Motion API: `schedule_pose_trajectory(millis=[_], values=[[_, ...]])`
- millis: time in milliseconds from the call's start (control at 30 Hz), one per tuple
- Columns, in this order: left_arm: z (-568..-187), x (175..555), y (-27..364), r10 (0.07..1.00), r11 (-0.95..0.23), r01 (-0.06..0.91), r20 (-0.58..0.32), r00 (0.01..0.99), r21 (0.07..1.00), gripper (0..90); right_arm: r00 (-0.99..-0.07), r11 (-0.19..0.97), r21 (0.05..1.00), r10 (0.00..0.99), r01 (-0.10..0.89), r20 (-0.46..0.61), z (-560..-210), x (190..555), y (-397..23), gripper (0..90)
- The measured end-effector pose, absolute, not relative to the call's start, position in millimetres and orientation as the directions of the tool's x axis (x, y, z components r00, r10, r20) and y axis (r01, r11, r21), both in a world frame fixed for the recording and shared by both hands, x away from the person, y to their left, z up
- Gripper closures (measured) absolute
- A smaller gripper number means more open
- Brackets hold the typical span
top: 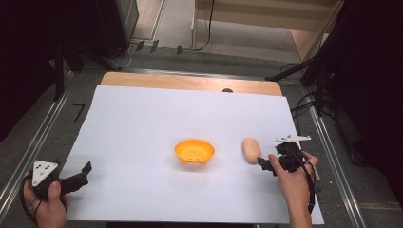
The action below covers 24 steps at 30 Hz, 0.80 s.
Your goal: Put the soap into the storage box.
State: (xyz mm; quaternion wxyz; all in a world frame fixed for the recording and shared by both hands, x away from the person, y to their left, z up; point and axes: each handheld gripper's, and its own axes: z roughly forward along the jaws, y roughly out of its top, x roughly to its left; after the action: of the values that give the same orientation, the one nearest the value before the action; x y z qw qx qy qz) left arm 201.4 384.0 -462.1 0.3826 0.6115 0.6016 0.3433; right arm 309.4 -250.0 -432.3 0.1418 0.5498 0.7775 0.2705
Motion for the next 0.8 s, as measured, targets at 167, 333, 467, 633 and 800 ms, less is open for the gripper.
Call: schedule_pose_trajectory(millis=[167, 333, 467, 633, 800], values=[[-462.0, 201.1, 384.3, 0.998, 0.012, 0.473, -0.039, 0.047, 0.881, 0.0, -0.357, 0.259, 0.57, 0.932, 0.78, 0.066, -429.9, 317.3, -239.1, 6.7], [-462.1, 201.7, 384.1, 0.998, 0.013, 0.475, -0.04, 0.046, 0.88, 0.0, -0.353, 0.263, 0.559, 0.934, 0.786, 0.056, -430.2, 325.5, -226.3, 9.5], [-462.1, 201.6, 384.3, 0.998, 0.014, 0.475, -0.041, 0.048, 0.88, 0.0, -0.336, 0.259, 0.544, 0.941, 0.798, 0.044, -431.9, 331.9, -219.5, 13.6], [-462.1, 202.0, 384.5, 0.998, 0.016, 0.478, -0.044, 0.048, 0.878, 0.0, -0.305, 0.241, 0.523, 0.952, 0.817, 0.037, -435.4, 340.1, -210.0, 18.4], [-462.1, 202.2, 385.1, 0.998, 0.012, 0.481, -0.043, 0.054, 0.877, 0.0, -0.259, 0.201, 0.498, 0.965, 0.844, 0.049, -441.2, 347.2, -201.9, 15.0]])
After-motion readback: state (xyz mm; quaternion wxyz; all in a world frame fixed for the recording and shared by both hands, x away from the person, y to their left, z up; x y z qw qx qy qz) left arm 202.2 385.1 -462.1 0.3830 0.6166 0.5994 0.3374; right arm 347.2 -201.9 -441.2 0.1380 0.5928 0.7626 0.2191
